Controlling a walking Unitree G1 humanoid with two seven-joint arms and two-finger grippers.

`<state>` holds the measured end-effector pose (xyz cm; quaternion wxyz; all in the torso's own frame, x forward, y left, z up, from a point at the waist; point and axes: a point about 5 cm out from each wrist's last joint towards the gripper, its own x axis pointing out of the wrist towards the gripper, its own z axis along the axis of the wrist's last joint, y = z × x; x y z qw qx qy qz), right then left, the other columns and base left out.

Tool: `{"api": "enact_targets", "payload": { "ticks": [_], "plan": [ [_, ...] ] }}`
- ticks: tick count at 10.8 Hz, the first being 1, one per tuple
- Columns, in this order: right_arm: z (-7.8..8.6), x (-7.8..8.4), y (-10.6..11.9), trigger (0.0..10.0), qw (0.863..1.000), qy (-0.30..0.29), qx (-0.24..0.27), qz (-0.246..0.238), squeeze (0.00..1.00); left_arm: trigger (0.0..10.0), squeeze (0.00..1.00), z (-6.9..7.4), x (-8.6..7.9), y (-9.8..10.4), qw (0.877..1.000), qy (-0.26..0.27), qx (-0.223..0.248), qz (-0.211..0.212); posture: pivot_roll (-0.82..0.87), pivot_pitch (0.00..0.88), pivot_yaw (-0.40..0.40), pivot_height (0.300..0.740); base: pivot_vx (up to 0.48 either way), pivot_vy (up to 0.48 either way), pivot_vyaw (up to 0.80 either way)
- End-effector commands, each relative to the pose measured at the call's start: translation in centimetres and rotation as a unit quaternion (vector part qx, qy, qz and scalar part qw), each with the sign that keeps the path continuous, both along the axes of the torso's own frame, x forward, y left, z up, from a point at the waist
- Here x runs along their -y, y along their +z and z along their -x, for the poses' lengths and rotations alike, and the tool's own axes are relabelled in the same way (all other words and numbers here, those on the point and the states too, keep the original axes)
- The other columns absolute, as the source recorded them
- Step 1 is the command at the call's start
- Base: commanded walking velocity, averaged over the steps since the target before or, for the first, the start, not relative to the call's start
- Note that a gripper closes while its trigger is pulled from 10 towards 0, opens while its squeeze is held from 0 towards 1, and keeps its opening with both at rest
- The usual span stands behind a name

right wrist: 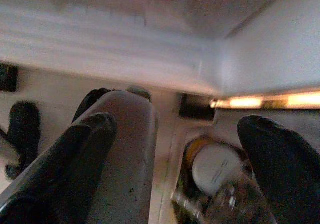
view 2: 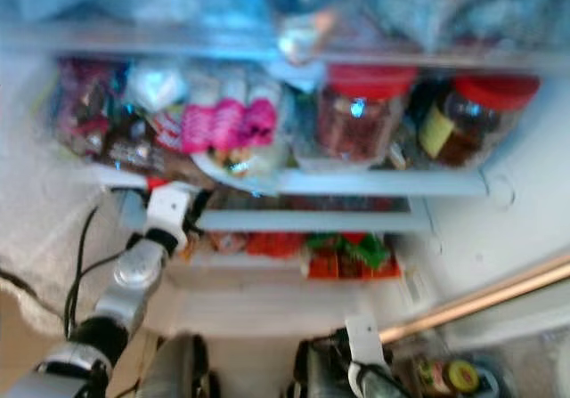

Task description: Restocking fridge

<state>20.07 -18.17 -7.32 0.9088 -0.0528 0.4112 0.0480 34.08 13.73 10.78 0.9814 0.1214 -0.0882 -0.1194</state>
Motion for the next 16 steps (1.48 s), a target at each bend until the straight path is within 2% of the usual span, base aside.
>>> {"api": "enact_targets", "payload": {
  "ticks": [1, 2, 4, 6, 8, 11, 12, 13, 16],
  "plan": [
    [3.6, 0.0, -1.9, 10.0, 0.997, -0.004, -0.074, 0.001, 0.00, 10.0, 0.00, 0.9, 0.4, -2.2, 0.999, -0.011, -0.045, -0.009, -0.15, 0.212, -0.060, 0.629, 0.000, 0.000, 0.00],
    [3.6, 0.0, -1.9, 10.0, 0.997, -0.003, -0.074, 0.001, 0.00, 10.0, 0.00, 1.1, 0.3, -2.6, 0.998, -0.008, -0.054, -0.016, -0.15, 0.210, -0.059, 0.629, 0.000, 0.000, 0.00],
    [3.6, 0.0, -1.9, 10.0, 0.997, -0.004, -0.073, 0.001, 0.00, 10.0, 0.00, 1.0, 0.3, -3.0, 0.998, -0.002, -0.068, -0.002, -0.15, 0.207, -0.058, 0.629, 0.000, 0.000, 0.00],
    [3.6, 0.0, -1.9, 10.0, 0.997, -0.003, -0.073, 0.001, 0.00, 10.0, 0.00, 0.5, 0.2, -3.4, 0.994, 0.021, -0.099, 0.040, -0.15, 0.205, -0.058, 0.629, 0.000, 0.000, 0.00],
    [3.6, 0.0, -1.9, 10.0, 0.997, -0.003, -0.073, 0.001, 0.00, 10.0, 0.00, -0.1, 0.0, -3.1, 0.990, 0.040, -0.111, 0.075, -0.15, 0.204, -0.058, 0.629, 0.000, 0.000, 0.00],
    [3.6, 0.0, -1.9, 10.0, 0.997, -0.002, -0.073, 0.001, 0.00, 10.0, 0.00, -0.5, 0.2, -2.7, 0.991, 0.041, -0.104, 0.075, -0.15, 0.207, -0.059, 0.629, 0.000, 0.000, 0.00],
    [3.6, 0.0, -1.9, 10.0, 0.997, -0.002, -0.073, 0.001, 0.00, 10.0, 0.55, -0.5, 0.3, -2.7, 0.991, 0.041, -0.104, 0.078, -0.15, 0.208, -0.060, 0.629, 0.000, 0.000, 0.00],
    [3.6, 0.0, -1.9, 10.0, 0.997, -0.002, -0.073, 0.001, 0.00, 10.0, 1.00, -0.5, 0.3, -2.7, 0.991, 0.042, -0.103, 0.078, -0.15, 0.210, -0.061, 0.629, 0.000, 0.000, 0.00],
    [3.6, 0.0, -1.9, 10.0, 0.997, -0.002, -0.073, 0.001, 0.00, 10.0, 1.00, -0.5, 0.1, -2.6, 0.991, 0.047, -0.096, 0.079, -0.15, 0.212, -0.061, 0.629, 0.000, 0.000, 0.00]
  ]
}}
